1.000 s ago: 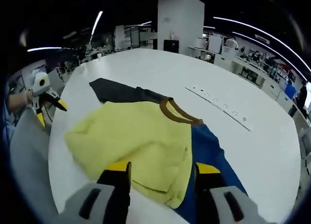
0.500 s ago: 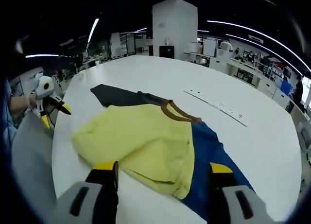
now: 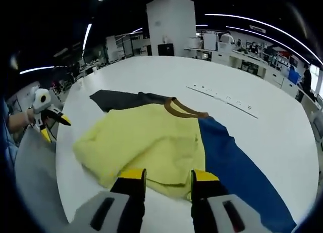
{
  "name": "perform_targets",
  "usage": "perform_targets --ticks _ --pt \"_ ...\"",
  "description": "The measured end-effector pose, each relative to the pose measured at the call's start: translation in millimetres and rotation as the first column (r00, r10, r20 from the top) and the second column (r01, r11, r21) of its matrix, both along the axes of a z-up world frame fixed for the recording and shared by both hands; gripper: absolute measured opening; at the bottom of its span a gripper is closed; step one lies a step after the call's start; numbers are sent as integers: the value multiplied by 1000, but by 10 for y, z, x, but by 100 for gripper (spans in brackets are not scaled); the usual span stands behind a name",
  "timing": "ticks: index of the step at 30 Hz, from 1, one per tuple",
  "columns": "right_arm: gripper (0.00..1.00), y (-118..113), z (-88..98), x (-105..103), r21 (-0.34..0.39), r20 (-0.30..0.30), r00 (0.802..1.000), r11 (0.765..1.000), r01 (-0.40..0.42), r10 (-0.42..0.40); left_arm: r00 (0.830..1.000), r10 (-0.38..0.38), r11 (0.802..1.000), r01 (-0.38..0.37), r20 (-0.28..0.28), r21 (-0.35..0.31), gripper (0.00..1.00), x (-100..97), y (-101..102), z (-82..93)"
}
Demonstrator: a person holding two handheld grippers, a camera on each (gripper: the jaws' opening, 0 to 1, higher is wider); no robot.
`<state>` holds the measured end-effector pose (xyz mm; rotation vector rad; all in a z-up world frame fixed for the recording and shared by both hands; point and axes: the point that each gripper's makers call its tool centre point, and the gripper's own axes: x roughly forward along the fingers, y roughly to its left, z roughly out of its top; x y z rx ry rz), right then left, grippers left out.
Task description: Fold the garment on the visible template until the final outline fits inside the template.
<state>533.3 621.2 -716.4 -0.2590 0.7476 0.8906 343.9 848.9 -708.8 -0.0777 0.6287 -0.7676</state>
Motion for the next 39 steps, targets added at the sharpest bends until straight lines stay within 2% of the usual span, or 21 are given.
perform_targets --ticks 5,12,16,20,22,24,28,31,37,39 --pt "26 -9 -149 43 -41 -14 1000 999 5 -6 1000 0 1000 0 -6 -1 52 -14 2 -4" --pt "15 -68 -293 137 -66 -45 997 996 55 -58 1000 7 1000 -7 -12 -3 50 -51 19 -7" --pt "12 -107 -381 123 -76 -79 993 994 77 -83 1000 9 1000 -9 -16 -6 50 -77 9 -24" --pt "8 -143 -452 81 -92 -87 992 993 80 -88 1000 11 1000 -11 -22 -14 49 -100 -18 -41" --pt "2 -147 -411 100 -64 -82 989 991 119 -124 1000 8 1000 -9 -23 -15 49 -113 -32 -46" --pt "0 -102 -352 108 0 -106 982 987 158 -157 1000 3 1000 -4 -25 -11 48 -120 -34 -50" --pt "0 -139 -320 86 3 -107 980 986 169 -168 999 -2 1000 2 -32 -7 47 -105 -41 -57" --pt "0 -153 -209 6 28 -101 981 985 171 -167 997 -2 1000 2 -75 3 44 -105 -46 -102" --pt "0 -190 80 -199 114 -93 977 973 203 -193 997 -45 998 48 -63 50 39 -94 -167 -156" --pt "0 -210 115 -289 124 -103 975 970 208 -196 997 -45 997 49 -65 61 36 -64 -215 -167"
